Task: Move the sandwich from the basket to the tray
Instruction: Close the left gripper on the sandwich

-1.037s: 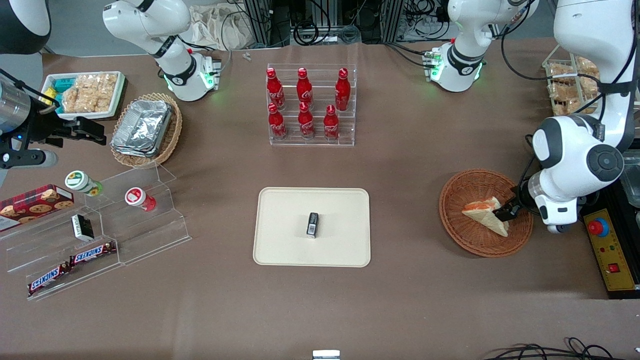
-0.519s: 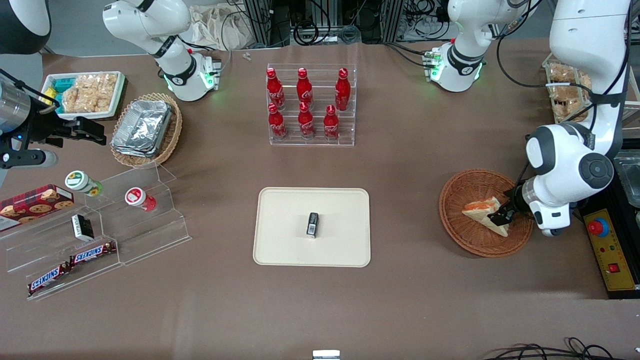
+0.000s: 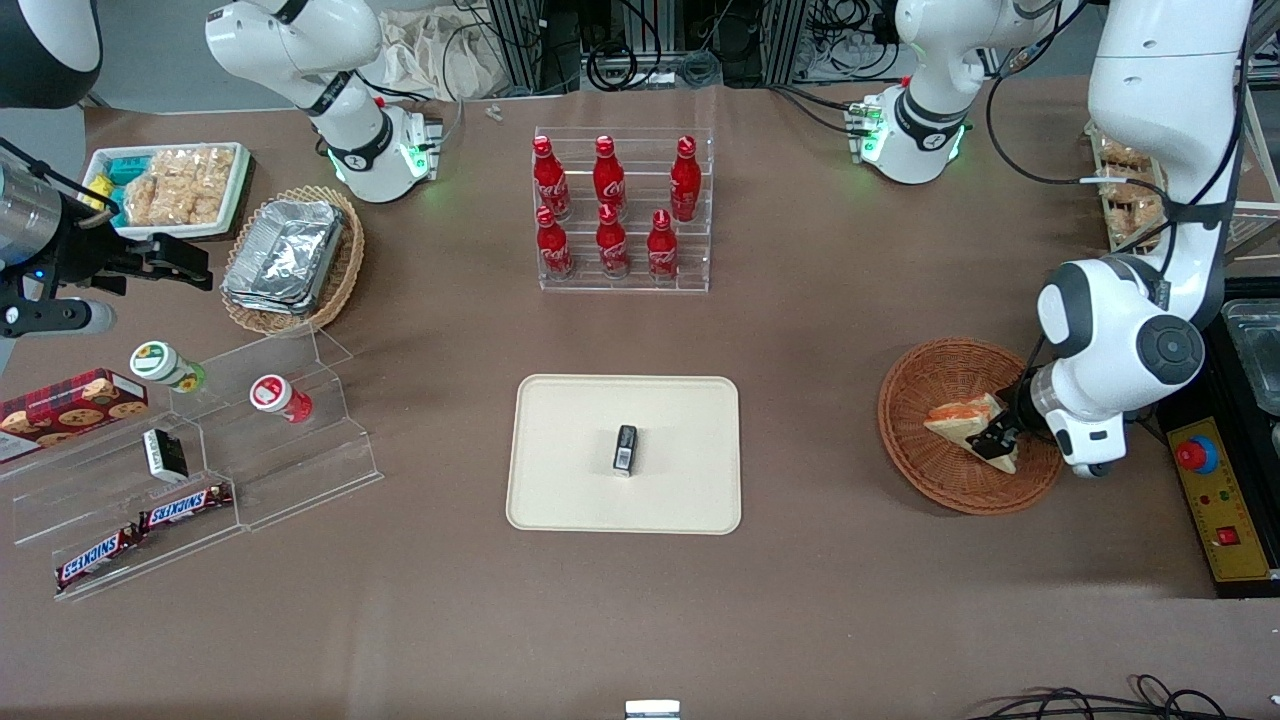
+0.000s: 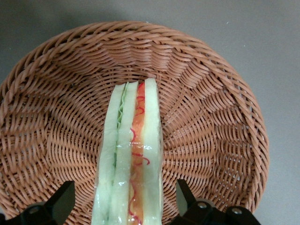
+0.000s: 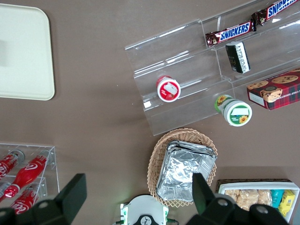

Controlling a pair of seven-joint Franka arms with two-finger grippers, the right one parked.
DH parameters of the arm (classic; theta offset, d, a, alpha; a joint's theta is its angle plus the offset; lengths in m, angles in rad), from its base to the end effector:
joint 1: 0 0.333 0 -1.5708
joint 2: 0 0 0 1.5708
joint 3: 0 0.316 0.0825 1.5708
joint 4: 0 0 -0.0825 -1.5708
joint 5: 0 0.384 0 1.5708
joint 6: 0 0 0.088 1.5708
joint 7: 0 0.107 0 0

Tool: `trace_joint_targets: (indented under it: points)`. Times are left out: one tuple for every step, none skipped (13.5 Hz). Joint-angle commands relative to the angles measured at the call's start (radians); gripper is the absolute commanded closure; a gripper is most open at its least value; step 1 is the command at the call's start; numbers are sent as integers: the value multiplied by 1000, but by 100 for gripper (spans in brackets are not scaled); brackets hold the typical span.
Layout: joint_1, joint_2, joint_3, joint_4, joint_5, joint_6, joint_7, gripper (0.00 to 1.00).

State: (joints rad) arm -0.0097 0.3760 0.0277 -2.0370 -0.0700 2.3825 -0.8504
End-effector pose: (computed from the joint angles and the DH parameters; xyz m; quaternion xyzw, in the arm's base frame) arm 0.5946 0.0097 0.2555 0.8962 0.4430 -0.0213 0.0109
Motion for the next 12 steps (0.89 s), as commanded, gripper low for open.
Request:
trace_joint_targets:
  points:
    - [-25,11,6,-5,-10,43,-54,18]
    - [-33,15,6,-5,-8,43,-61,31]
    - [-33,15,6,-5,-5,43,-62,47]
    - [-33,11,6,-3,-5,41,-73,63]
    - [-33,9,6,0,-1,40,-90,76]
    - [-33,6,6,1,1,34,-91,93]
    - [-33,-5,6,3,1,29,-90,100]
    - [-33,-20,6,3,1,18,-90,100]
    - [-33,-41,6,7,2,-21,-90,100]
    - [-33,-66,6,27,2,-78,-90,100]
    - [-35,-100,3,61,4,-165,-90,100]
    - [-35,-126,-5,119,9,-280,-87,100]
